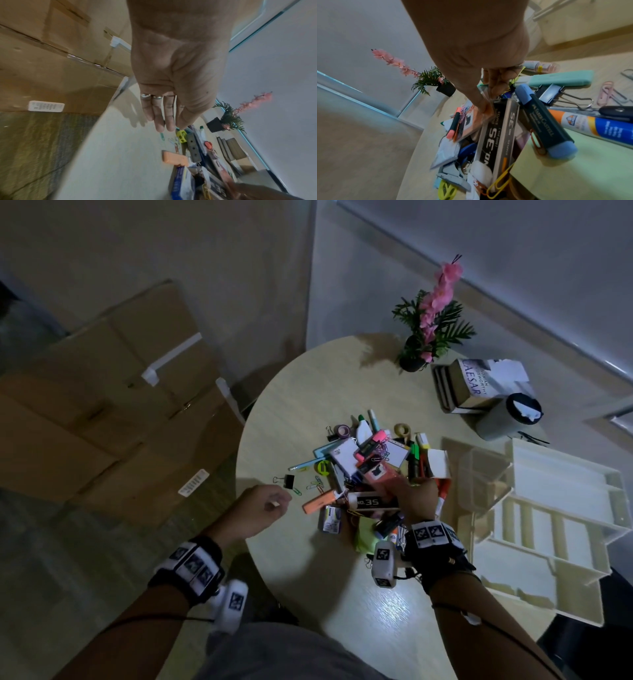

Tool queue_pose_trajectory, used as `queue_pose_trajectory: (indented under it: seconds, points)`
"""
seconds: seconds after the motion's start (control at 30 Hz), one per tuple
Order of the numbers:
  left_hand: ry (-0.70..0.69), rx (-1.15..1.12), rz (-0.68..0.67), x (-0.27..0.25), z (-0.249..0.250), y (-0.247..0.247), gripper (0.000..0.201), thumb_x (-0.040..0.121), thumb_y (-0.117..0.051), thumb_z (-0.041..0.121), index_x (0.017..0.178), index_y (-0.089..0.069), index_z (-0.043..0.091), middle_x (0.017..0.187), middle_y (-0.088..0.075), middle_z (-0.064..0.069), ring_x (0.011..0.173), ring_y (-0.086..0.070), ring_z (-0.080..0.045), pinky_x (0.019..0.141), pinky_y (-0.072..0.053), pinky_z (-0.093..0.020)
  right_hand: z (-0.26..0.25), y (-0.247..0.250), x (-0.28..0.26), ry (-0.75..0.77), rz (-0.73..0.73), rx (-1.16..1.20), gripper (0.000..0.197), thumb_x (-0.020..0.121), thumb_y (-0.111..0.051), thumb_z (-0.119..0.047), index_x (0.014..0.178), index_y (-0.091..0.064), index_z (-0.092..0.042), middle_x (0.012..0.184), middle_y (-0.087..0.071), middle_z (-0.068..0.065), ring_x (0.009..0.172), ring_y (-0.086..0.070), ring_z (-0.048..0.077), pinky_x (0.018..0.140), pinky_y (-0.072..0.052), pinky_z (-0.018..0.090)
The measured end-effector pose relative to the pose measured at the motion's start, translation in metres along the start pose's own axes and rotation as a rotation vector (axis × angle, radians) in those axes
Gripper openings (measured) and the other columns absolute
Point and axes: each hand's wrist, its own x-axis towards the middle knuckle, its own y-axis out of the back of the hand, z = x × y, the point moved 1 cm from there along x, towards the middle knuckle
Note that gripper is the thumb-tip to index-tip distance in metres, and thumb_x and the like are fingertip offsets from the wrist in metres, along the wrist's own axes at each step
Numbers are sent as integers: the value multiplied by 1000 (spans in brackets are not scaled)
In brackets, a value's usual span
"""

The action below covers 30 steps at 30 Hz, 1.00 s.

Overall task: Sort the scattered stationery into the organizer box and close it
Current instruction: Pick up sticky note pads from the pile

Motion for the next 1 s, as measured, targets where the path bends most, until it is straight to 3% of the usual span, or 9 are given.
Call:
queue_pose_trajectory:
  seconds: [0.1,0.2,0.3,0.43,0.63,0.77,0.87,0.9,1.0]
  points:
    - [-22,103,28,39,34,-3,19,97,-70,13,116,-73,15,112,-75,0,109,-70,-14,98,-58,-33,-4,8,-11,16,-34,66,38,76,-84,-18,106,-64,-6,98,-74,10,81,-72,26,64,-61,36]
    - [14,217,142,79,69,-14,28,96,-69,28,123,-67,18,116,-72,0,108,-70,-21,95,-58,-39,-9,25,-37,49,-191,140,7,86,-77,-3,89,-71,-5,78,-76,8,66,-71,21,51,-54,27]
    - [31,375,254,110,100,-33,56,91,-68,53,130,-58,13,124,-65,-9,110,-65,-31,93,-57,-46,11,46,-52,95,-276,142,4,88,-75,-4,85,-74,-7,71,-75,1,63,-64,17,61,-50,30]
    - [79,580,202,133,118,-60,80,83,-64,72,134,-55,11,136,-56,-17,126,-54,-40,105,-47,-50,50,77,-64,98,-234,105,8,87,-73,-3,93,-73,-8,72,-73,4,67,-58,22,63,-44,35]
    - [128,593,212,143,113,-71,72,83,-74,61,135,-62,12,138,-64,-14,128,-59,-37,109,-46,-51,85,112,-78,-7,-270,236,38,86,-73,12,116,-58,-4,101,-78,21,88,-71,38,75,-54,45]
    - [173,484,247,141,111,-68,50,85,-68,52,120,-68,16,122,-72,-13,114,-66,-39,100,-53,-50,84,120,-86,-6,-316,268,64,60,-88,-20,116,-60,-6,99,-79,17,83,-72,28,76,-54,41]
    - [164,327,232,133,116,-65,23,93,-63,35,90,-64,12,96,-72,-18,90,-68,-40,76,-55,-39,82,123,-90,16,-319,303,35,86,-76,-13,118,-62,-6,100,-80,15,82,-74,24,80,-54,41]
    - [153,278,219,130,116,-63,24,94,-64,29,78,-56,14,82,-66,-16,77,-64,-37,64,-47,-34,81,123,-90,28,-306,306,21,98,-67,-12,117,-63,-6,98,-80,14,83,-74,24,81,-54,41]
    - [66,197,215,114,124,-55,32,94,-66,20,72,-45,13,66,-47,-6,66,-42,-23,55,-29,-31,83,129,-90,68,-268,329,26,108,-55,-26,115,-66,-4,97,-80,12,84,-75,23,82,-54,40]
